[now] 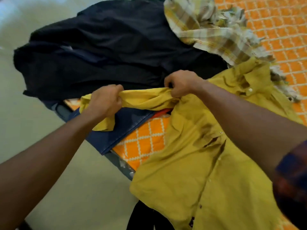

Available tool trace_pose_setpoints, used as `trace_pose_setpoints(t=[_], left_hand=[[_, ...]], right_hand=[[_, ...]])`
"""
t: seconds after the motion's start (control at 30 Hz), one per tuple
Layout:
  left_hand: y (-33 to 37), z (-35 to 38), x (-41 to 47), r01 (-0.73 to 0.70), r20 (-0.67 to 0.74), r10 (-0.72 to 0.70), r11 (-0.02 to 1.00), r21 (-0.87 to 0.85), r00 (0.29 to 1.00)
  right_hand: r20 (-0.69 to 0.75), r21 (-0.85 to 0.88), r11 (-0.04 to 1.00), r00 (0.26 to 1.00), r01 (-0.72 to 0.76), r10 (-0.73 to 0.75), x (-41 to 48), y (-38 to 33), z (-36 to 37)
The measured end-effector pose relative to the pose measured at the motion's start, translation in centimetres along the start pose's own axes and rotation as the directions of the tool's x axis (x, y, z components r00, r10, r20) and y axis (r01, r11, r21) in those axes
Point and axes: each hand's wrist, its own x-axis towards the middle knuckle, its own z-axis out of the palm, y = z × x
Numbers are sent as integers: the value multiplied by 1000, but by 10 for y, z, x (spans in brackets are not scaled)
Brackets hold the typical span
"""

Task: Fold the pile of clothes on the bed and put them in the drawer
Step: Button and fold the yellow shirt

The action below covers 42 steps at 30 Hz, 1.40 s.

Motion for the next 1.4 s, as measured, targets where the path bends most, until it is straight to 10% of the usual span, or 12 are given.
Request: trace_pose_setpoints(t=[0.13,0.27,0.5,0.67,0.87,1.0,1.17,1.3,1.4], left_hand=[[-23,-21,6,-67,-262,76,997,42,962],[-44,-44,17,46,-473,-92,993,-108,876],[-65,-58,2,-76,114,63,991,115,991],[-76,-63,-19,164,-25,-165,986,-30,986],[-32,-70,-50,236,-177,-370,828,-509,912],[44,-71,-63,279,-53,-426,676,-682,903],[186,-50,-92,70,-45,-177,589,-805,983],[285,-10,-117,-88,-29,104,628,-773,994],[316,47,-120,-115,236,330,769,-629,914]], right_hand=[[-174,-101,995,984,19,-36,7,6,1],[-597,157,987,793,-29,118,-3,10,15],[-668,429,898,636,-95,386,-1,7,23],[-628,586,810,620,-20,470,-3,5,29],[-466,678,735,789,29,399,-29,-4,56],[-403,782,620,805,57,435,-61,-11,73],[-154,984,164,795,70,587,-115,2,82],[-61,996,1,690,88,721,-177,51,104],[15,997,-58,580,55,814,-227,94,139]])
